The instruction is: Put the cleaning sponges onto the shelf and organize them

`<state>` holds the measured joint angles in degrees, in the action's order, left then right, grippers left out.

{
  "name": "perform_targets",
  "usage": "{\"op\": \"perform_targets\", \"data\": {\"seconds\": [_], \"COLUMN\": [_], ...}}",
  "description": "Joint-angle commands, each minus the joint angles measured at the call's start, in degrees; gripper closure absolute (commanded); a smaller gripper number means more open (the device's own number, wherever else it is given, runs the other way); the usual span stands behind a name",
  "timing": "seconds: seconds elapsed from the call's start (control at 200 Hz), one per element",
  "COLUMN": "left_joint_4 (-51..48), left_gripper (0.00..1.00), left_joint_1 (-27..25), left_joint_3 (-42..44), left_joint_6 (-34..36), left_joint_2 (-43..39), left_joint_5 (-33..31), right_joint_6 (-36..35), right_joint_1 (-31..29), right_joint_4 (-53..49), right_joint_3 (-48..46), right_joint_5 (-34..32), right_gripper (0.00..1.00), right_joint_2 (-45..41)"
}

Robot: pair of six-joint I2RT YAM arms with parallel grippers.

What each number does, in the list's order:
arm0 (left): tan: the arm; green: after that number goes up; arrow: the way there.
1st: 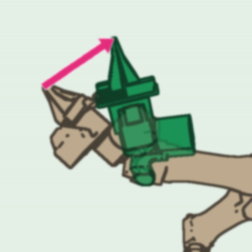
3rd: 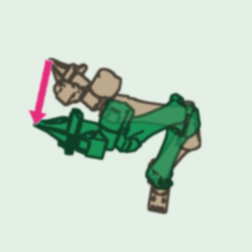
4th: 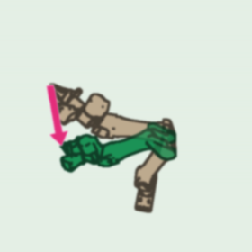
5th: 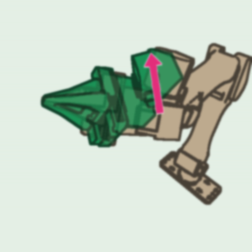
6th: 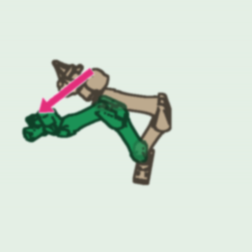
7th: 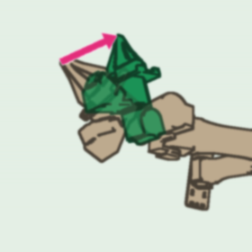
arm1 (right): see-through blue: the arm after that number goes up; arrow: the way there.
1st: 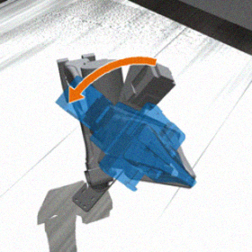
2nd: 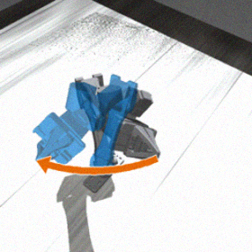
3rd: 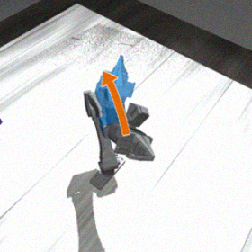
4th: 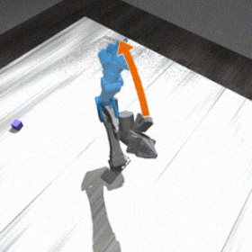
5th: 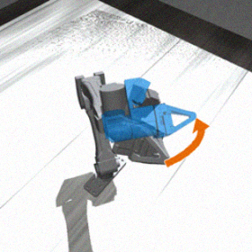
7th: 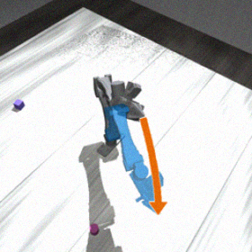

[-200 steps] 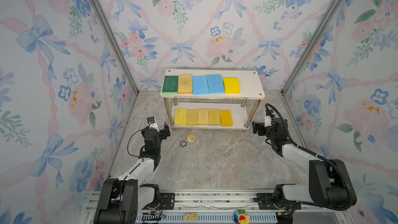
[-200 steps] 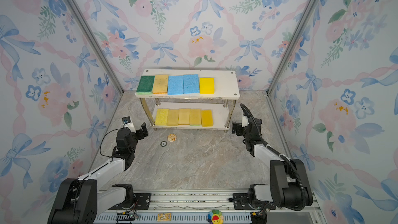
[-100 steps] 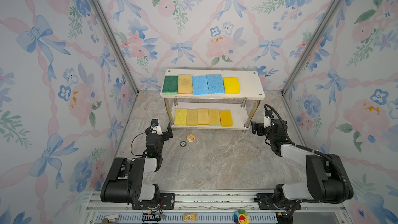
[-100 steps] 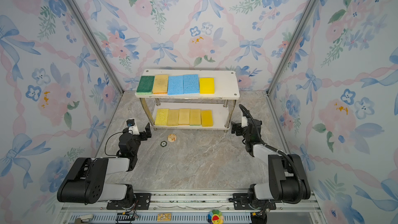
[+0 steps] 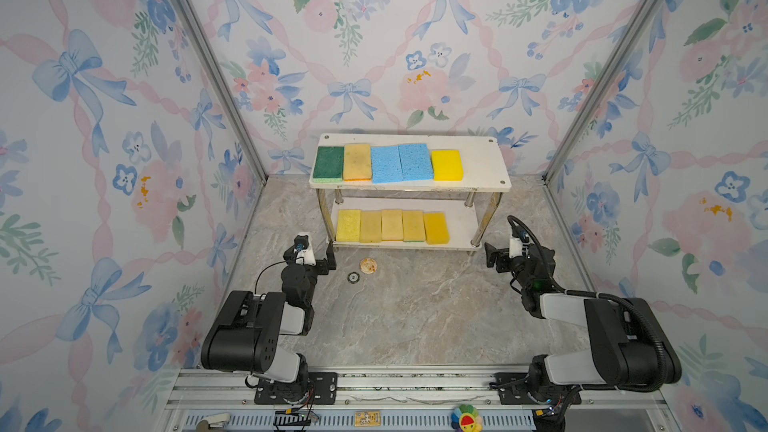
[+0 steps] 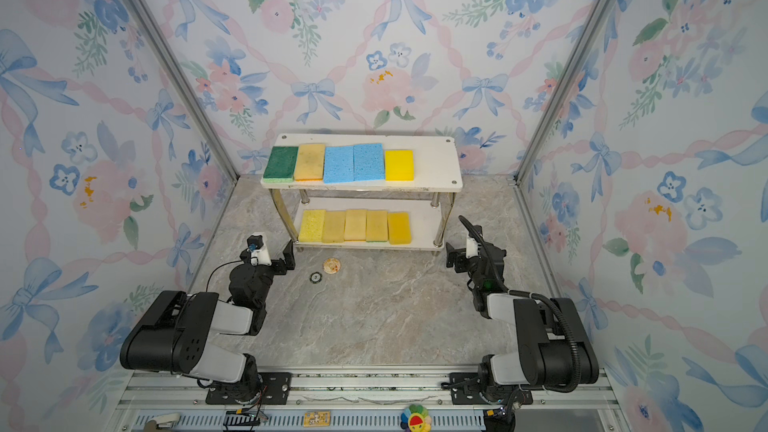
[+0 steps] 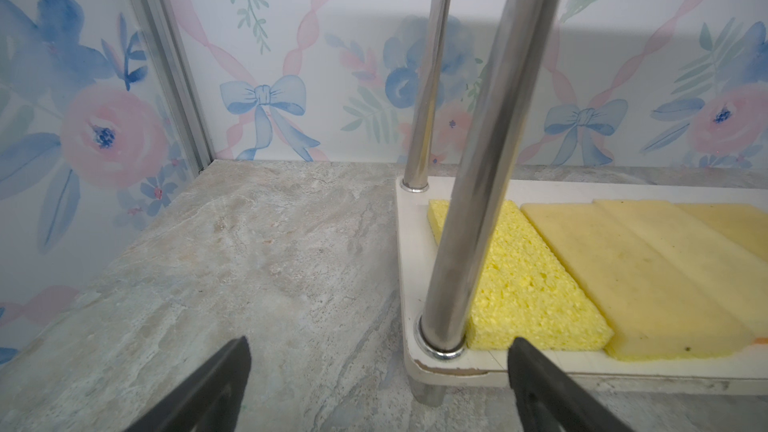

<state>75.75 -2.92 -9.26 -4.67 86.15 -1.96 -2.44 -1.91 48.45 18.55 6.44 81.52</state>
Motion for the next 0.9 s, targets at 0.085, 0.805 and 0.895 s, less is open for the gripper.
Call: {"op": "perform_targets", "data": {"seconds": [0.085, 0.805, 0.895], "left_joint_4": [2.7, 2.4, 2.3], "left_gripper": [0.02, 0.02, 0.02], "left_joint_1": [0.2, -2.2, -2.2], "left_joint_3": [-0.5, -1.3, -1.3], "left_joint_6": [-0.5, 1.0, 1.0], "left_joint_2": [2.3, 2.8, 2.9], "left_joint_5": [-2.5, -6.9, -7.0], "right_joint_6": [-0.1, 0.6, 0.7], "right_joint_1": [0.6, 1.2, 1.2], "right_joint_4": [14.2, 16.2, 11.2], "right_joint_3": [-4.3, -2.2, 0.3], "right_joint_5": [-0.3, 0.4, 0.3], "right_gripper": [0.03, 0.03, 0.03], "right_joint_2": [2.1, 7.7, 7.6]}}
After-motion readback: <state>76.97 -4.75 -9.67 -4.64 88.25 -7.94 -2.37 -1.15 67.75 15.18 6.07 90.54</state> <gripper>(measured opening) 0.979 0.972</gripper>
